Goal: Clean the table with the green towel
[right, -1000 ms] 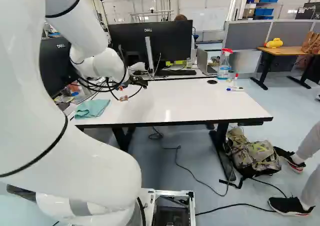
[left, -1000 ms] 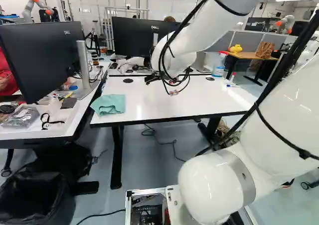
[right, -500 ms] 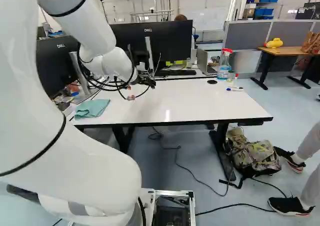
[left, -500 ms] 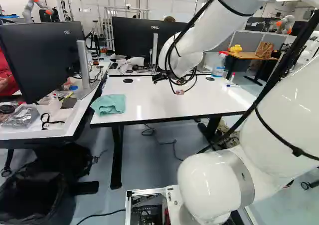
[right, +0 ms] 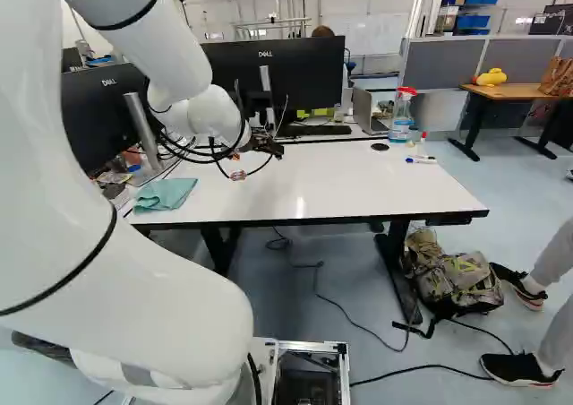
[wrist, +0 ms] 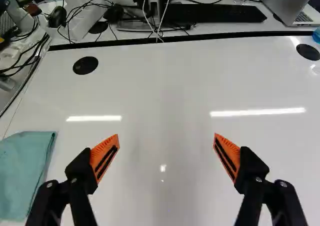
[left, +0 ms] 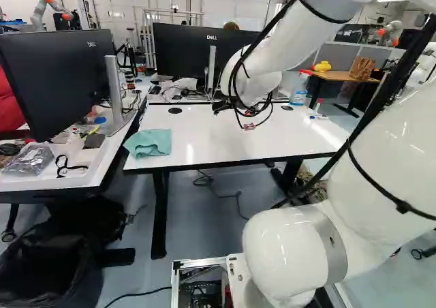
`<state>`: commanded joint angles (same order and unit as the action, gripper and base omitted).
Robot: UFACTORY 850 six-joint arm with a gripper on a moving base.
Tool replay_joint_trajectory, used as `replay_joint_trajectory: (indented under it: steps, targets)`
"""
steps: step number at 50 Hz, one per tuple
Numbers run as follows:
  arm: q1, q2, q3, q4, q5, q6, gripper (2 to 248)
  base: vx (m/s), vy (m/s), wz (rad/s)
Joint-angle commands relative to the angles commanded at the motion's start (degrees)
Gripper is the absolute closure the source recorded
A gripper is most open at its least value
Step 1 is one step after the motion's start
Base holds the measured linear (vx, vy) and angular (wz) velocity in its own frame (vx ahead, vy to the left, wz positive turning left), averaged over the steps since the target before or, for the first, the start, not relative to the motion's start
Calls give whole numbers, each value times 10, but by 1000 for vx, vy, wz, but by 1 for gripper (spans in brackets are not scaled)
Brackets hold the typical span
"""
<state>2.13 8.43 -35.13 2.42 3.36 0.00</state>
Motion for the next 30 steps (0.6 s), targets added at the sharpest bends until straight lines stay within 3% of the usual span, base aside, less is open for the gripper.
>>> replay_joint_trajectory:
  steps: [30]
  targets:
    - [-3, 10, 38, -3, 59, 0, 3, 0, 0, 0]
